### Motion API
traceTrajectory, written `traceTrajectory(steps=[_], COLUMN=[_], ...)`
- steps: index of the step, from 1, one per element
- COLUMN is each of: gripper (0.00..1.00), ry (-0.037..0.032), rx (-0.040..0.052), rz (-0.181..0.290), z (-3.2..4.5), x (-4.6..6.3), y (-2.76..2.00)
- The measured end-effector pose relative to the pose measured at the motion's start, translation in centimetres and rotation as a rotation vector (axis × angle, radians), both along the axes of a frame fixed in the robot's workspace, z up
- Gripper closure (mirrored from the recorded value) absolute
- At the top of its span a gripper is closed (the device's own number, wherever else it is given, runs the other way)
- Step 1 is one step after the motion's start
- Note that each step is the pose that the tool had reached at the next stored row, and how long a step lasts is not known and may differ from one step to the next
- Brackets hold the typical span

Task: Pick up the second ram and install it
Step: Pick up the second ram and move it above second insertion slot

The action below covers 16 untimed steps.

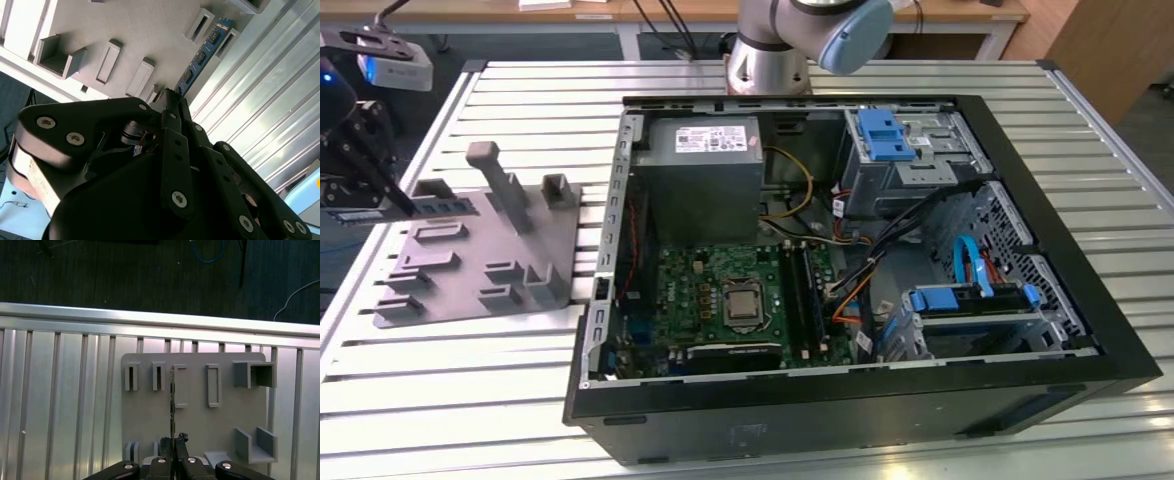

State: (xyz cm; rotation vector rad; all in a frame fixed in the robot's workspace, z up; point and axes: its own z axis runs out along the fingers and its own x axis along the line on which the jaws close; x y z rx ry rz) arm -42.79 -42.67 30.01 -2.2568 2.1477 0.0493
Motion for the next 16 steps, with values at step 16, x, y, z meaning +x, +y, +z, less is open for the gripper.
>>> traceTrajectory(steps=[16], gripper=[0.86], ry=[-0.0001], rx=[0.0051], rz=[0.0], z=[1.78], x=[0.0], y=[0.0])
